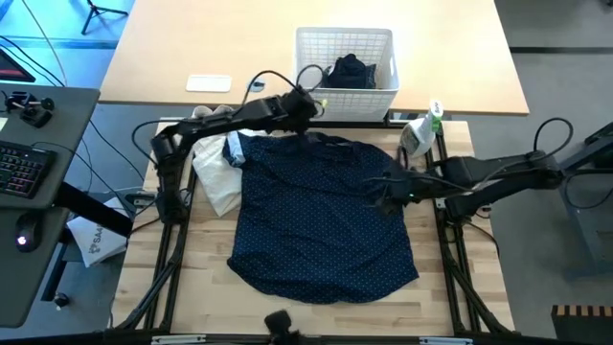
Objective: Fold Laundry from Bin
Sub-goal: Fold the blue polo shirt
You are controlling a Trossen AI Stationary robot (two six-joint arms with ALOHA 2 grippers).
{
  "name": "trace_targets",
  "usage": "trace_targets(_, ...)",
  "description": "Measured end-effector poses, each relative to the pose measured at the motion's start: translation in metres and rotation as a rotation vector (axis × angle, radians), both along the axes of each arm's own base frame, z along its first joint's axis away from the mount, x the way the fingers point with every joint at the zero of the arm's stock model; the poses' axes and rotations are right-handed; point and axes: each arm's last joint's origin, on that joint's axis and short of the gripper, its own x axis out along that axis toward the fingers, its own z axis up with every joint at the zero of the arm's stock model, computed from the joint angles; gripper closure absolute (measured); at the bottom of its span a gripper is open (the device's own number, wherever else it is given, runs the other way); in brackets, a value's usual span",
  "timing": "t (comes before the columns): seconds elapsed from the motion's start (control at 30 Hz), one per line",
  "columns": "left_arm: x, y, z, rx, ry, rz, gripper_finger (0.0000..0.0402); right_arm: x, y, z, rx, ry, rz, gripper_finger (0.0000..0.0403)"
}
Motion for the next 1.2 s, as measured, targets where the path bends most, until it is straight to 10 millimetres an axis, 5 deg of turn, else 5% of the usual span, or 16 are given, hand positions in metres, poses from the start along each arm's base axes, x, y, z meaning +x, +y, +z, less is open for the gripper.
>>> trace_targets(0.17,-0.028,-0.050,0.045,-0.044,0.056,-0.061,0.0401,0.029,-0.031,-0.026,-0.082,0.178,0.068,0.0183)
trace_targets(0.37,-0.064,-0.108,0.099,-0.091,-0.077,-0.032,0.0401,0.070,-0.120,-0.079,0.020,0.252,-0.065,0.0183)
trace_targets(0.6,-0.092,-0.151,0.132,-0.085,-0.222,0.015,0.0401,0.067,-0.206,-0.145,0.242,0.288,-0.313,0.0183)
trace_targets(0.87,-0.094,-0.172,0.136,-0.067,-0.257,0.033,0.0401,0.078,-0.231,-0.176,0.322,0.176,-0.424,0.0200)
trace_targets(1.2,-0.089,-0.182,0.133,-0.082,-0.250,0.013,0.0401,0.082,-0.238,-0.169,0.290,0.072,-0.464,0.0384)
